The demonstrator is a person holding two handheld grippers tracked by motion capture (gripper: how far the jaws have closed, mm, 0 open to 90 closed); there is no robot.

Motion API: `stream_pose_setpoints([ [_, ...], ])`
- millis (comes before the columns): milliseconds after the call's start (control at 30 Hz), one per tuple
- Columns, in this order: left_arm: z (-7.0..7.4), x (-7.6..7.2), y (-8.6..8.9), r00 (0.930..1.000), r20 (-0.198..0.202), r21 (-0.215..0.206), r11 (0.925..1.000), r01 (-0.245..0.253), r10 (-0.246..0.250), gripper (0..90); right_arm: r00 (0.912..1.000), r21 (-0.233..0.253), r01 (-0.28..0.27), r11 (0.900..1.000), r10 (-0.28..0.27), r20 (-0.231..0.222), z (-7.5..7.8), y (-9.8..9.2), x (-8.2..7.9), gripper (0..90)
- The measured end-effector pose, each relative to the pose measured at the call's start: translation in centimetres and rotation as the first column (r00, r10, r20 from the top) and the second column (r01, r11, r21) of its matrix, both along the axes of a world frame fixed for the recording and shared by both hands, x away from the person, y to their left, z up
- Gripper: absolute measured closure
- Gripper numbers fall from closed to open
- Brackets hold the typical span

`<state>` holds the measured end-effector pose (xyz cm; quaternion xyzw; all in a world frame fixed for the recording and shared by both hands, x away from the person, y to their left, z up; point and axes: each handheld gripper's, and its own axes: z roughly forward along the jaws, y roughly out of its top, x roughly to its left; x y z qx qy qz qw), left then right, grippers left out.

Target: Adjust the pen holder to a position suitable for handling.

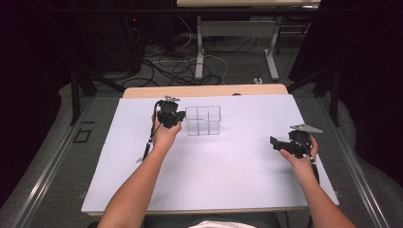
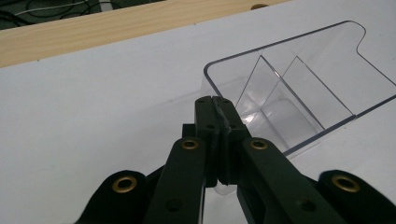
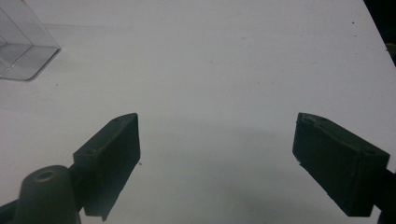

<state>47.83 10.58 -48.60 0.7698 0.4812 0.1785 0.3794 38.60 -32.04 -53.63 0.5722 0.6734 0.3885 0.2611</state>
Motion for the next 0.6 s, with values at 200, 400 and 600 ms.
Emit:
stream_pose_setpoints([
  [200,0.0,0.1,-0.8,0.9999,-0.008,-0.004,0.9999,0.01,-0.01,90.0,1.0,-0.001,-0.003,1.0,0.003,0.0,0.0,0.0,0.0,14.5],
  [400,0.0,0.2,-1.1,0.9999,-0.008,-0.017,0.9998,0.01,-0.01,90.0,1.0,0.006,0.0,1.0,0.0,-0.003,0.0,-0.1,0.0,14.5],
  [600,0.1,0.2,-1.1,0.9999,-0.006,-0.02,0.9997,0.014,-0.014,90.0,1.0,0.005,0.001,1.0,-0.001,-0.002,0.0,-0.1,0.0,14.5],
])
